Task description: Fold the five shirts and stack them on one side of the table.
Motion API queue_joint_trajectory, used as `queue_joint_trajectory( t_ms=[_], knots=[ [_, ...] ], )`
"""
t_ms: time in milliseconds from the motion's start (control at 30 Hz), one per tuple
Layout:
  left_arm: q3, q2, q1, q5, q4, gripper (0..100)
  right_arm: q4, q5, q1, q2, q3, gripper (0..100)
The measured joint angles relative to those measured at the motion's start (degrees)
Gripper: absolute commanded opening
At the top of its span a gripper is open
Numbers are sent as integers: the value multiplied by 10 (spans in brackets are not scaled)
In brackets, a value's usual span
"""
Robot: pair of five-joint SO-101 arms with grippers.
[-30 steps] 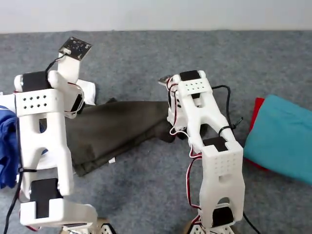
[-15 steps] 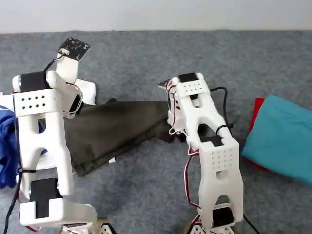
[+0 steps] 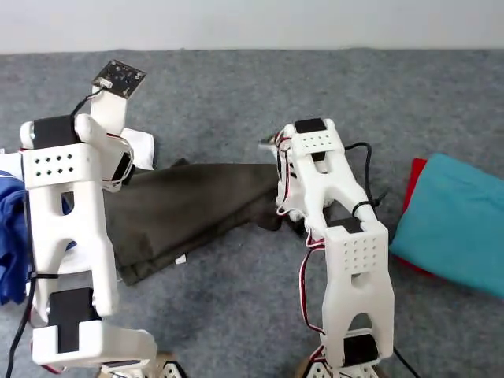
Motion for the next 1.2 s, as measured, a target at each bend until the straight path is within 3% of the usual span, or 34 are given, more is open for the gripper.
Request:
queue_joint_trajectory(
  t_ms=[200, 400, 567, 733, 967, 1100, 1200],
  knots=[
    [0, 0, 0, -23, 34, 90, 2, 46, 27, -130, 33, 9],
    [14, 0, -35, -41, 54, 90, 2, 105, 107, -290, 131, 9],
    [110, 0, -41, -121, 54, 90, 2, 148, 187, -383, 155, 9],
    [233, 0, -41, -198, 50, 93, 2, 164, 212, -412, 155, 9],
    [338, 0, -40, -215, -101, 95, 2, 164, 216, -435, 155, 9],
    [343, 25, -40, -203, -207, 111, 2, 164, 216, -439, 155, 9],
    [324, 84, -40, -189, -241, 139, 2, 167, 228, -461, 156, 9]
  ],
)
